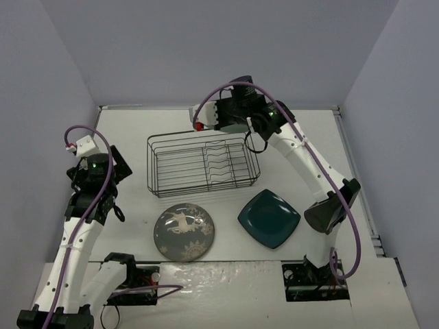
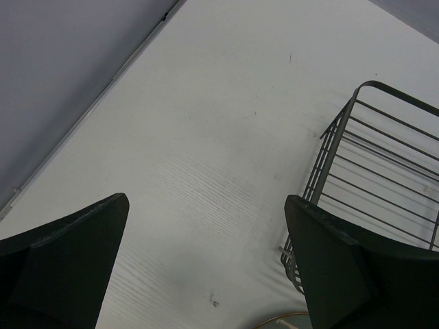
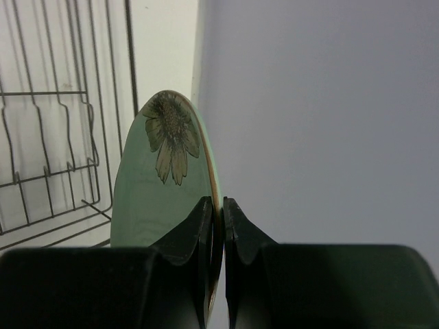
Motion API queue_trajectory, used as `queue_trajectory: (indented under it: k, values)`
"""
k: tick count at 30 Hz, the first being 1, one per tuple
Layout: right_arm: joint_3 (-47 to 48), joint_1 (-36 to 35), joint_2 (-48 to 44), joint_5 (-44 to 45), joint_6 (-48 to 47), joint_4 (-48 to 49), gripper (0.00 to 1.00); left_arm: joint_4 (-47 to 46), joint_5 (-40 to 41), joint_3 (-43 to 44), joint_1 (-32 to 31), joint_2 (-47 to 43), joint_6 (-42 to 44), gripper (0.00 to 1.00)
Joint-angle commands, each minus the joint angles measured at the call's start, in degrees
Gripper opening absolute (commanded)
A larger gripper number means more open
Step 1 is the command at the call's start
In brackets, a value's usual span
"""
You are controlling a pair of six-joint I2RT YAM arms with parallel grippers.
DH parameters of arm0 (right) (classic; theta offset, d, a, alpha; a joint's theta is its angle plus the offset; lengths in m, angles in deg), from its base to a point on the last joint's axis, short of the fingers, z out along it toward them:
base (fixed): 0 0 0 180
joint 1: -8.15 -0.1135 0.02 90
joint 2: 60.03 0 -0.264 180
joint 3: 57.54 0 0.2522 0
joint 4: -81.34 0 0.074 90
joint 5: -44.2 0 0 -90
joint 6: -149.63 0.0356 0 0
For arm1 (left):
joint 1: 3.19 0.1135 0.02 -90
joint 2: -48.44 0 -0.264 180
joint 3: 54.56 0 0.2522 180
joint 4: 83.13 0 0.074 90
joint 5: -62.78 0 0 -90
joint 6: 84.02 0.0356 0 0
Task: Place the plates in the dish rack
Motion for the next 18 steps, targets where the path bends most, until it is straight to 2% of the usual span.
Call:
queue_trajectory:
  k: [1, 8, 18]
  values:
    - [4.8, -2.6, 0.0, -1.3, -10.0, 1.6, 0.0, -0.5, 2.6, 2.4, 0.1, 0.7, -0.7, 0.97]
    - [9.5, -4.3, 4.7, -2.6, -12.2, -2.5, 0.0, 0.0, 3.7, 2.8, 0.1, 2.3, -0.8, 0.97]
    - [8.7, -4.2, 7.4, 0.4, -13.6, 0.4, 0.0, -0.5, 5.0, 1.8, 0.2, 0.4, -1.0, 0.97]
